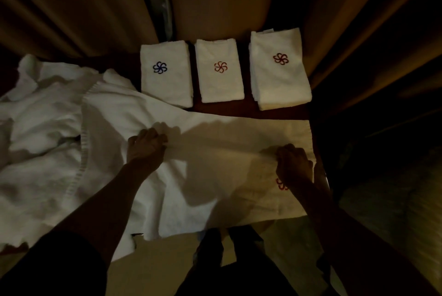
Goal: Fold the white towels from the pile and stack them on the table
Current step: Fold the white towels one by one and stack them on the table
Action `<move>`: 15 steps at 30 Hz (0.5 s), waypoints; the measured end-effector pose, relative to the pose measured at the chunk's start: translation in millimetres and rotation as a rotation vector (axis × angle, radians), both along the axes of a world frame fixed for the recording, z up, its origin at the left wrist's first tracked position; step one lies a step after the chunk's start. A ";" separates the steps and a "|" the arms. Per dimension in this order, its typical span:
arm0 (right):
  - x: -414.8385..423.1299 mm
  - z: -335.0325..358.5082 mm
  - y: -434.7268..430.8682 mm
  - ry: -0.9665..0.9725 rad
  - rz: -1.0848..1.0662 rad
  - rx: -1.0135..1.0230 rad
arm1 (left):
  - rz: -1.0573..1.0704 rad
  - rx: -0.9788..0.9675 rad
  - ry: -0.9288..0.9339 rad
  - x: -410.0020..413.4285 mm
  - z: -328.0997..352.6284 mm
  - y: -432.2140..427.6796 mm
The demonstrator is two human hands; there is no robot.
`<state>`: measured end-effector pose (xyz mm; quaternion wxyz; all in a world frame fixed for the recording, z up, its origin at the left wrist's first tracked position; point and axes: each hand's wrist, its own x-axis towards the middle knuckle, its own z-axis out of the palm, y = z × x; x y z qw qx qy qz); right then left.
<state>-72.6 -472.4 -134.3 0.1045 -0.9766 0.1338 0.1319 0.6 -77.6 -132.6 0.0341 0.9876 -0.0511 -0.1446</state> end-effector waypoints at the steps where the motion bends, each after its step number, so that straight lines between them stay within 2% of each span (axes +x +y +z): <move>1: 0.6 1.9 2.2 0.018 -0.003 -0.011 | -0.004 -0.010 -0.019 -1.9 0.3 1.3; 5: 5.0 13.4 0.5 0.046 -0.056 0.002 | -0.034 -0.058 -0.113 -5.7 8.3 3.0; 11: 12.1 28.5 -25.2 -0.098 -0.044 0.158 | -0.092 -0.163 -0.059 8.0 41.2 11.8; 15: 18.8 47.6 -31.9 -0.196 -0.018 0.100 | -0.022 -0.245 -0.002 13.9 70.1 10.6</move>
